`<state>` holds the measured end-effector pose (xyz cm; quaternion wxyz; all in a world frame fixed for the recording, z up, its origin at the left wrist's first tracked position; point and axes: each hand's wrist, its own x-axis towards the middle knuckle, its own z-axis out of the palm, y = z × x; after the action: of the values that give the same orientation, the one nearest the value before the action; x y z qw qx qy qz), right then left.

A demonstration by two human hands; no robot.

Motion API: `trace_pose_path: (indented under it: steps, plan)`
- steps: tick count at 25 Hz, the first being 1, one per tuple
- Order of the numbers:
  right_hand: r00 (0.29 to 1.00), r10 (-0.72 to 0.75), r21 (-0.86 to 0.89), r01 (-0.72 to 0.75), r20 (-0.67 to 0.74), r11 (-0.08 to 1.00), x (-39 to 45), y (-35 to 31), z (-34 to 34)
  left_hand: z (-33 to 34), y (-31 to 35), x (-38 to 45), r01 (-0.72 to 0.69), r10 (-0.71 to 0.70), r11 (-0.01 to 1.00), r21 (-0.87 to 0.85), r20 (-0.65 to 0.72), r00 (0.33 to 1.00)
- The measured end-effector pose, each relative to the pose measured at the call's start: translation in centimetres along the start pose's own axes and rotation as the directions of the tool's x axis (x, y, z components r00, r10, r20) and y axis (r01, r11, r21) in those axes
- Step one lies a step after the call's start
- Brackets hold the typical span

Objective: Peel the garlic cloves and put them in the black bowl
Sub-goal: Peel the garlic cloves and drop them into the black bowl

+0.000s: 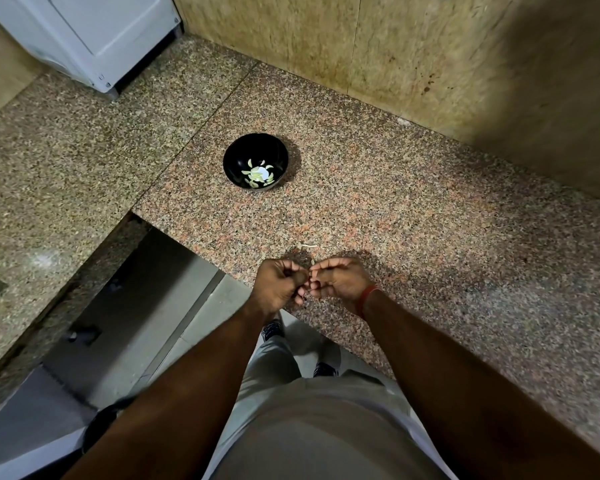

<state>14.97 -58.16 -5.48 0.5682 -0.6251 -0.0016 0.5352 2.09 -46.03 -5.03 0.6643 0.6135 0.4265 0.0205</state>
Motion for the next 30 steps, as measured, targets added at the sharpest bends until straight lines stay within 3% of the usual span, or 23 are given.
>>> trace_pose_path:
  steps: [6, 10, 16, 23, 26, 30]
  plan:
    - [1.000, -0.003, 0.019, 0.003, 0.011, 1.000, -0.22, -0.23, 0.05, 0.48, -0.02, 0.46, -0.005, 0.005, 1.000, 0.007, -0.011, 1.000]
    - [0.999, -0.032, 0.054, 0.033, -0.005, 0.998, -0.14, -0.39, 0.23, 0.52, -0.15, 0.50, 0.007, -0.008, 0.997, -0.077, -0.009, 1.000]
    - [0.997, -0.075, -0.013, 0.075, -0.008, 0.997, 0.16, -0.38, 0.48, 0.37, 0.07, 0.46, 0.016, -0.017, 0.992, -0.124, -0.003, 1.000]
    - [0.993, -0.116, 0.003, 0.116, 0.036, 0.993, -0.22, -0.37, 0.21, 0.22, 0.29, 0.32, 0.011, -0.011, 0.998, -0.069, 0.004, 1.000]
    - [0.992, -0.123, 0.021, 0.122, 0.024, 0.992, -0.21, -0.15, 0.15, 0.24, 0.27, 0.41, 0.045, -0.048, 0.998, -0.036, -0.061, 0.997]
    - [0.992, -0.124, -0.024, 0.125, 0.021, 0.992, -0.11, 0.03, -0.32, 0.28, -0.13, 0.90, 0.039, -0.014, 0.986, 0.164, -0.148, 0.989]
